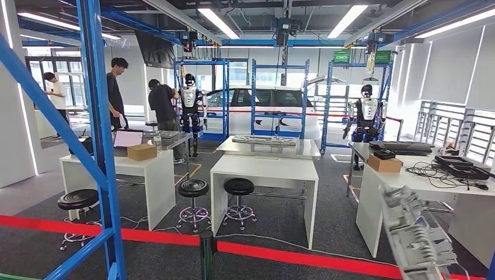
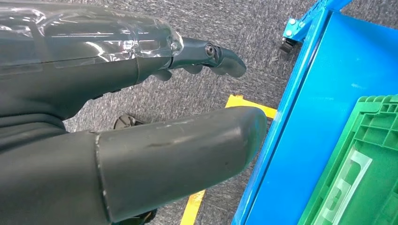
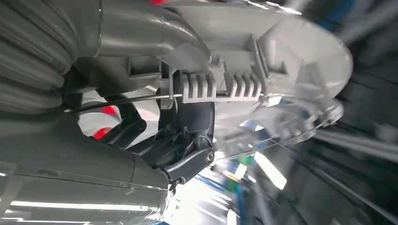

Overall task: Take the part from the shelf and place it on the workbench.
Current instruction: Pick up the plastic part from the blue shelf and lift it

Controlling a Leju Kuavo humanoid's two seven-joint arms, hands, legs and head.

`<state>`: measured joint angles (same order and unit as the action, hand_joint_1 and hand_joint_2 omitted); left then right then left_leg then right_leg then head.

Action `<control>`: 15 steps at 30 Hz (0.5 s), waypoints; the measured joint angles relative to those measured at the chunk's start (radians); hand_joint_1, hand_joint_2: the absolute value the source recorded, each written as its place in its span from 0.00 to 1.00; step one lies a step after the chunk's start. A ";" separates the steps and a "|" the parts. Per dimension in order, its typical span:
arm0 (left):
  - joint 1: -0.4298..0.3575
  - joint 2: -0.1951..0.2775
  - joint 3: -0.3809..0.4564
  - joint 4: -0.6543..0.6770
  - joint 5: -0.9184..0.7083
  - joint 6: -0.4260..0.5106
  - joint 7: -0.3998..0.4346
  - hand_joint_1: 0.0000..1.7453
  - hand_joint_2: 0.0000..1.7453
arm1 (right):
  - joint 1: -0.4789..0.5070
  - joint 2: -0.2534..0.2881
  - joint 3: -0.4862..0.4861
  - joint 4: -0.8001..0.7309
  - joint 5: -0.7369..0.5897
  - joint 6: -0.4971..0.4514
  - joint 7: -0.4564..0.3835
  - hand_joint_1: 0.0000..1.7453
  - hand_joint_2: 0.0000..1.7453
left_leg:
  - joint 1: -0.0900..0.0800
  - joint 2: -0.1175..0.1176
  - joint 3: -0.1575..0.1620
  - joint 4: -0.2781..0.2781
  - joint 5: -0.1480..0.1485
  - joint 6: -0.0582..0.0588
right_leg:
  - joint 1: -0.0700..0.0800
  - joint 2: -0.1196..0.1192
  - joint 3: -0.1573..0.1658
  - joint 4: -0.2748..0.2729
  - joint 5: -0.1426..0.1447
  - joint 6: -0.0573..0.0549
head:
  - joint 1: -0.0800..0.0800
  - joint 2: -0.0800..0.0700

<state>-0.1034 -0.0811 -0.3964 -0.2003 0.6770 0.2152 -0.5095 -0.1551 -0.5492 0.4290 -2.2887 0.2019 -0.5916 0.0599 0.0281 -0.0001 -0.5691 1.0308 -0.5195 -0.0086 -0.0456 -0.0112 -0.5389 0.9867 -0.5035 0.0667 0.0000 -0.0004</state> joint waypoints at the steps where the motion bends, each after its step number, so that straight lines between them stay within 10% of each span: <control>1: -0.001 0.000 0.000 0.000 0.000 0.002 0.000 0.00 0.00 | 0.007 0.012 -0.010 -0.025 0.000 -0.011 -0.021 1.00 1.00 | 0.000 -0.001 0.000 0.000 0.000 0.000 | 0.000 0.000 0.000 0.000 0.000 0.000 | 0.000 0.000; 15: 0.000 0.003 -0.001 0.000 0.000 0.007 0.016 0.00 0.00 | 0.118 0.131 -0.045 -0.154 -0.042 -0.063 -0.158 1.00 1.00 | 0.000 0.002 0.000 0.000 0.000 0.000 | -0.001 0.001 0.000 0.000 0.000 0.000 | 0.000 0.000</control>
<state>-0.1030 -0.0780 -0.3971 -0.2002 0.6769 0.2224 -0.4936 -0.0366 -0.4187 0.3837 -2.4424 0.1602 -0.6546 -0.0978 0.0280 0.0020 -0.5692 1.0307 -0.5195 -0.0086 -0.0466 -0.0103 -0.5390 0.9869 -0.5036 0.0666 0.0000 -0.0004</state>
